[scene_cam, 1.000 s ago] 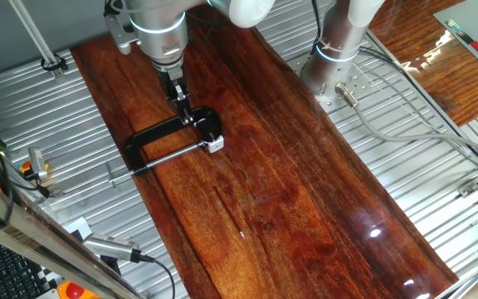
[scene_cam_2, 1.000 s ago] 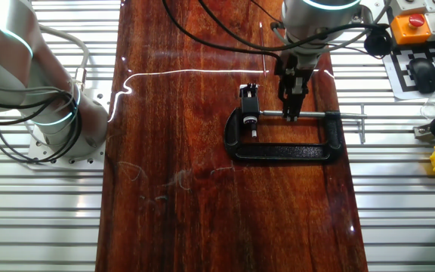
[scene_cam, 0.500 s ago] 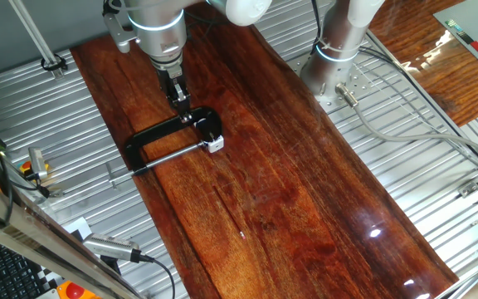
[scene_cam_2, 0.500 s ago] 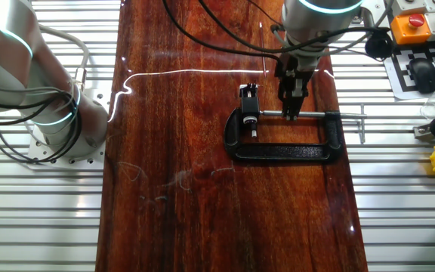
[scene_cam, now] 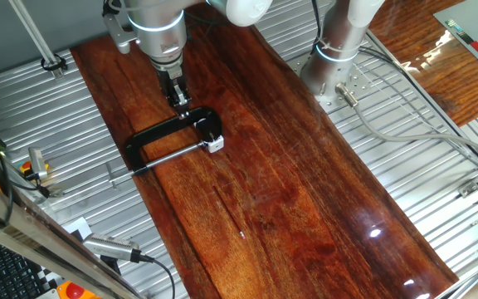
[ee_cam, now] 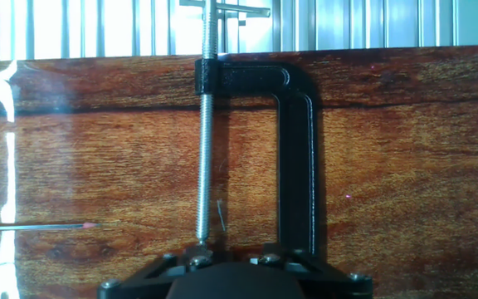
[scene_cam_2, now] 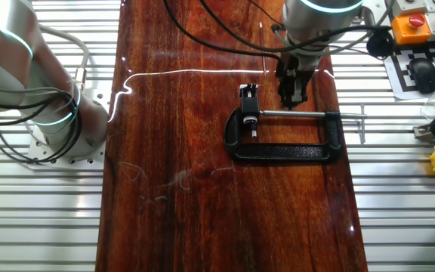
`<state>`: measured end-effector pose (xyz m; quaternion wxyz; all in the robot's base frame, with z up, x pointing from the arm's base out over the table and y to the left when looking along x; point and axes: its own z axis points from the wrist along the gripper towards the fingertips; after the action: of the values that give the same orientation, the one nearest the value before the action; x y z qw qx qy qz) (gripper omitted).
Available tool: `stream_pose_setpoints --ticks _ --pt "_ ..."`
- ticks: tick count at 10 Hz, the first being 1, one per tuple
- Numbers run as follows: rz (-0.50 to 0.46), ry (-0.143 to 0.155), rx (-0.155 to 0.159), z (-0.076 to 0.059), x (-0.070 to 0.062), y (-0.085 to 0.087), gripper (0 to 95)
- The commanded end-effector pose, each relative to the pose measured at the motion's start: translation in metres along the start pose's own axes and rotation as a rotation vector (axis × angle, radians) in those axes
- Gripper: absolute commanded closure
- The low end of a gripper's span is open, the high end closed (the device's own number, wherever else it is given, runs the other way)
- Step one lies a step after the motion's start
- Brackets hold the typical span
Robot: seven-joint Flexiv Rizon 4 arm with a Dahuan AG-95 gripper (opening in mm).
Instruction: Insert the pencil into the pencil sharpener
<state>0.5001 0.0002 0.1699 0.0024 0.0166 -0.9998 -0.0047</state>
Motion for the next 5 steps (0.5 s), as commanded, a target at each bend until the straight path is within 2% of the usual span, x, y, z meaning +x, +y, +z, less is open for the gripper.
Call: stream_pose_setpoints --ticks 1,5 --pt "-0.046 -0.002 -0.006 -0.0001 0.0001 -0.0002 95.0" --pt "-0.184 0.008 -0.010 -0.0001 0.0001 -0.0002 95.0"
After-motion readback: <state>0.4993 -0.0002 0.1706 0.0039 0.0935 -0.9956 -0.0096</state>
